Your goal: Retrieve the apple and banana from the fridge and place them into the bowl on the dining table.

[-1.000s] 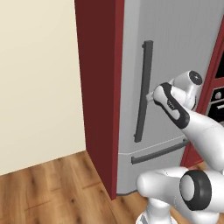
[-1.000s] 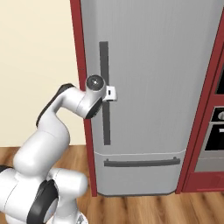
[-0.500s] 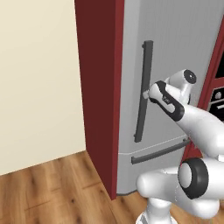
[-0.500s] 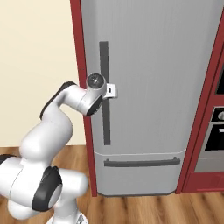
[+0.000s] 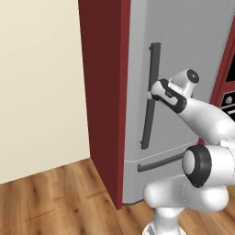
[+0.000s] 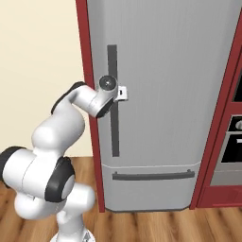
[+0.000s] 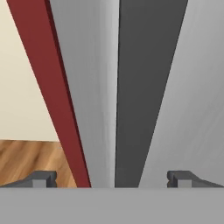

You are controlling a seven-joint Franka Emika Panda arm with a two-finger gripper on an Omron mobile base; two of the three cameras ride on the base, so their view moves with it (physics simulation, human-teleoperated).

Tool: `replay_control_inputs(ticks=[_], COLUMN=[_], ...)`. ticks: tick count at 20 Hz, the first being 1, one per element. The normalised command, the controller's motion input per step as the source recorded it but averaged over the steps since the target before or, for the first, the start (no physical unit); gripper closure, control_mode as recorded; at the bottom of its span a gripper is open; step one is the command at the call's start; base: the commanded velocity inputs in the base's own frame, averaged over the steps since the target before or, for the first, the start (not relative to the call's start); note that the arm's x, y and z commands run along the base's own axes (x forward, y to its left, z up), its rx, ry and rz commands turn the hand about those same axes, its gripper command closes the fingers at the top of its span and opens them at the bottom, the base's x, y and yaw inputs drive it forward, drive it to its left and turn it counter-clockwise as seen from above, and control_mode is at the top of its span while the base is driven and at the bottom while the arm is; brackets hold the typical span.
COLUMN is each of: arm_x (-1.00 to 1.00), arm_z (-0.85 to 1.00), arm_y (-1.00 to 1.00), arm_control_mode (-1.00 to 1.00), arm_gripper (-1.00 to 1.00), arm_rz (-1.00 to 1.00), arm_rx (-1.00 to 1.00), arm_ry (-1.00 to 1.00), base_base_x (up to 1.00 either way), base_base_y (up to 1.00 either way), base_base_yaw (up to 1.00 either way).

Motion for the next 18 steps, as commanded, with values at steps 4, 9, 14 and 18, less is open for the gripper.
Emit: replay_control_inputs(ticks=[4, 9, 14, 18], arm_x=[0.49, 0.49, 0.50, 0.51], arm_z=[0.00, 0.00, 0.00, 0.00], arm_y=[0.00, -0.01, -0.05, -0.03], arm_control_mode=[-1.00, -1.00, -1.00, -1.00], arm_gripper=[-1.00, -1.00, -1.00, -1.00], arm_rz=[0.06, 0.07, 0.08, 0.08], arm_rx=[0.00, 0.00, 0.00, 0.00], arm_ry=[-0.02, -0.01, 0.00, 0.00], base_base_x=[0.00, 0.00, 0.00, 0.00], base_base_y=[0.00, 0.00, 0.00, 0.00], base_base_yaw=[0.00, 0.00, 0.00, 0.00])
